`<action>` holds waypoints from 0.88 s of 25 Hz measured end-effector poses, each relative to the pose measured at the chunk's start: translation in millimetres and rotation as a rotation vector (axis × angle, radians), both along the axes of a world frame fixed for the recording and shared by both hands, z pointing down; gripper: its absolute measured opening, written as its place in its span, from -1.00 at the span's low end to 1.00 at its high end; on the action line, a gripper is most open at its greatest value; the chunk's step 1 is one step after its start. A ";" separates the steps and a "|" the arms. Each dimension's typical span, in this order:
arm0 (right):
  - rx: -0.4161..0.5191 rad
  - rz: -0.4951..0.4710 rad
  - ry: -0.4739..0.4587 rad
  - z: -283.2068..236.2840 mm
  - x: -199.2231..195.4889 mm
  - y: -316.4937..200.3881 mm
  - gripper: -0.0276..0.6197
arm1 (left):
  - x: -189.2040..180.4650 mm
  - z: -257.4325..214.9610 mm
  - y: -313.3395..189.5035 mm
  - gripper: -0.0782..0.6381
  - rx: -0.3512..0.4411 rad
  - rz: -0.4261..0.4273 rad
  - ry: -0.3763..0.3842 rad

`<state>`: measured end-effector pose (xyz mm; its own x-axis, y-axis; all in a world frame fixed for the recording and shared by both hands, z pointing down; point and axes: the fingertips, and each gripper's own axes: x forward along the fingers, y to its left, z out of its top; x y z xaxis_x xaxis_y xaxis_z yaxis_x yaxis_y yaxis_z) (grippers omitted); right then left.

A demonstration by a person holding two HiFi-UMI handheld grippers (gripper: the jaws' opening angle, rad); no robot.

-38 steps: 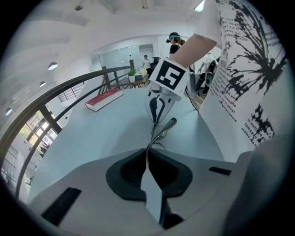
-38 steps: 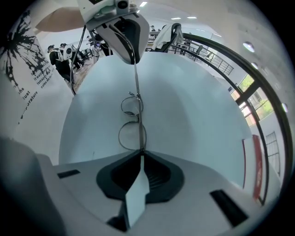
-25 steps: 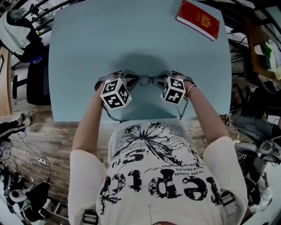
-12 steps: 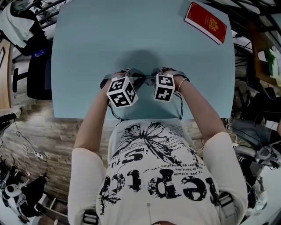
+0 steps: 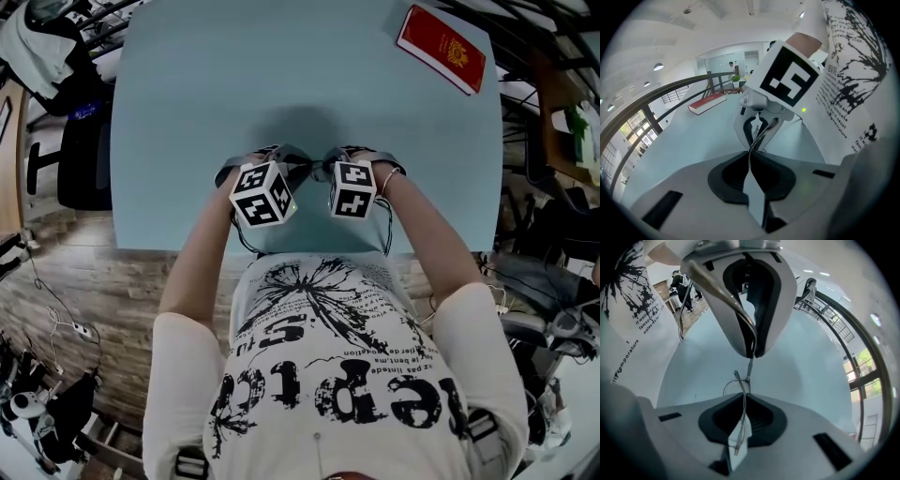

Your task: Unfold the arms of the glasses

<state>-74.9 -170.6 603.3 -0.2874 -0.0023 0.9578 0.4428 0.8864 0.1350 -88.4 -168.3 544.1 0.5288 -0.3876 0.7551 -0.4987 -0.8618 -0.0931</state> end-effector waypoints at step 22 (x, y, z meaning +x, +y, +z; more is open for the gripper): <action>0.151 0.152 -0.201 -81.0 67.1 -24.2 -0.83 | 1.0 -12.4 -2.4 -0.70 0.032 -0.035 -0.035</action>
<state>-7.8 -194.9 522.3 -0.4569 -0.1976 0.8673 0.2576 0.9038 0.3416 -87.4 -170.8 531.7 0.4879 -0.4293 0.7601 -0.5242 -0.8403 -0.1382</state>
